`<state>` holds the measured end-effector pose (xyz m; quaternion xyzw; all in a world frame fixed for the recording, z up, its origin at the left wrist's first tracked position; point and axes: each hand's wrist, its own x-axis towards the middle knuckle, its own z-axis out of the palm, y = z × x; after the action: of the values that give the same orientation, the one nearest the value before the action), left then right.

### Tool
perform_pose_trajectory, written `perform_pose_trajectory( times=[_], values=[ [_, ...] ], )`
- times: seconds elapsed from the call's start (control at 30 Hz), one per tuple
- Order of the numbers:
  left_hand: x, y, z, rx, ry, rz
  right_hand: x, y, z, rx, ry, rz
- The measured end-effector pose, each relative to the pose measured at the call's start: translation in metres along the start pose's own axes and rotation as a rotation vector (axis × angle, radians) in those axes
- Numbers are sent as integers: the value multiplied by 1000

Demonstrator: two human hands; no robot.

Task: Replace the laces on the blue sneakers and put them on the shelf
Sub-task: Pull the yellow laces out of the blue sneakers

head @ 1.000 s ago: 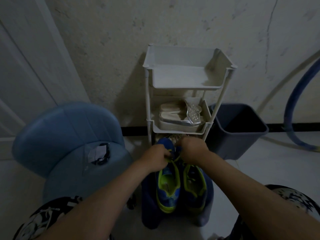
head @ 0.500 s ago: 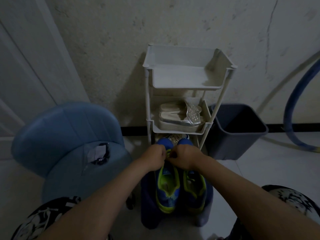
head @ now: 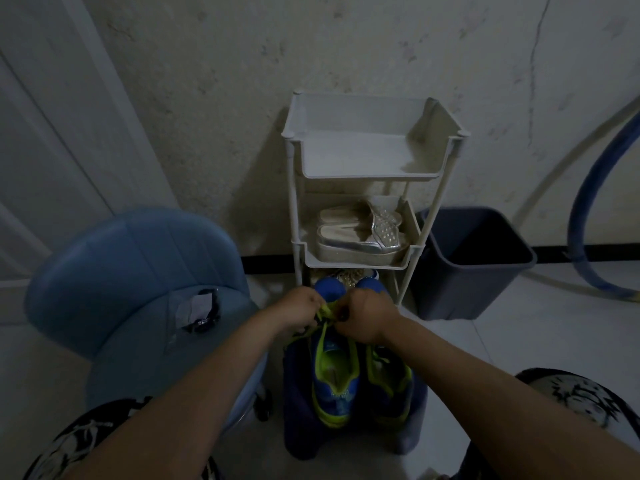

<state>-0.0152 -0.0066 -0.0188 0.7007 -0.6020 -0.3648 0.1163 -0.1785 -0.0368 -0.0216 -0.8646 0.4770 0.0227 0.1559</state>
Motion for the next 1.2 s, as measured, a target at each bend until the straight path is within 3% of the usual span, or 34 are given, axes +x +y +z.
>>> perform_pose_trajectory(
  times=[0.13, 0.2, 0.4, 0.6, 0.77, 1.0, 1.13, 1.2],
  values=[
    [-1, 1, -3, -63, -58, -116, 1, 3, 3, 48, -16, 17],
    [0, 3, -3, -129, -7, -108, 2, 2, 3, 71, -13, 17],
    [-2, 21, -19, -246, 37, 68, 4, -3, -10, 478, 86, 34],
    [-6, 11, -28, 7, 30, 172, 2, -4, -9, 478, 67, 29],
    [-3, 7, -31, 163, 109, 140, 4, -3, -6, 396, -34, 35],
    [6, 2, -24, -156, 134, -8, 6, 0, -2, 122, -81, 11],
    [2, 1, -25, 83, 268, 232, 6, 3, -2, 162, -39, 32],
    [-1, 6, -29, 59, 252, 360, 8, 2, -5, 274, 9, 37]
  ],
)
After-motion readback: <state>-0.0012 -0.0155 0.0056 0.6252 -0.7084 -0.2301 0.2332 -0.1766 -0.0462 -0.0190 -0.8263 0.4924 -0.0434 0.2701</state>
